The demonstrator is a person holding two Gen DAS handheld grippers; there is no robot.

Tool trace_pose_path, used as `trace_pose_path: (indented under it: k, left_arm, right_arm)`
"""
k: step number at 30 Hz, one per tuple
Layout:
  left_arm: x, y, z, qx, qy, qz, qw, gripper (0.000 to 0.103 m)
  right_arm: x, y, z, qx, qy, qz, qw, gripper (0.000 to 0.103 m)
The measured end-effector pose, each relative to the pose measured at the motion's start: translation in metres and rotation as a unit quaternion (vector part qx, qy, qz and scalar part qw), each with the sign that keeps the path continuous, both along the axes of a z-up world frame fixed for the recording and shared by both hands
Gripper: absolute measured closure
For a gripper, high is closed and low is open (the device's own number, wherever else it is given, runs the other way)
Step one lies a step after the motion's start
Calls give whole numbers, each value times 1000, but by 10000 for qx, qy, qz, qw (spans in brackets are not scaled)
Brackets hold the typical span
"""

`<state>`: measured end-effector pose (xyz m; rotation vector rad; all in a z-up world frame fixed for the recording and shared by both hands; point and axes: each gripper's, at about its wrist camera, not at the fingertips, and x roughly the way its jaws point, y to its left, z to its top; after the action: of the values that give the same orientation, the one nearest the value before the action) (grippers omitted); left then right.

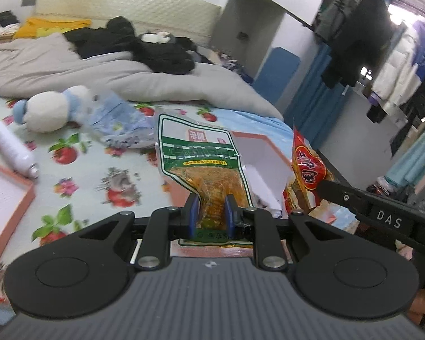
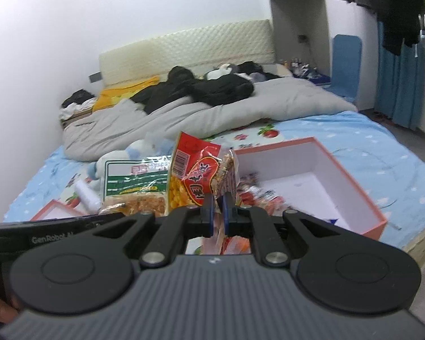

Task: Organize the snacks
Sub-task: 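Carry both packs over the orange box with both tools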

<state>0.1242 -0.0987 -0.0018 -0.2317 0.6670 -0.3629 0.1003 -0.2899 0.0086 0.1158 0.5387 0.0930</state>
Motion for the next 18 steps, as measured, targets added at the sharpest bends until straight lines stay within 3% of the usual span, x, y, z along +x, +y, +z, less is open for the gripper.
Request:
trace_pose_path:
  k: [7,18]
  left_arm:
    - [64,-41,-6,142,137,-344,9992,80]
    - [177,-98,-52,507,524,-706,9948,80]
  right_arm:
    - [41,-30,-9,3,108,-211,9997,94]
    - [123,-66,-63,95,722,-393,9966,93]
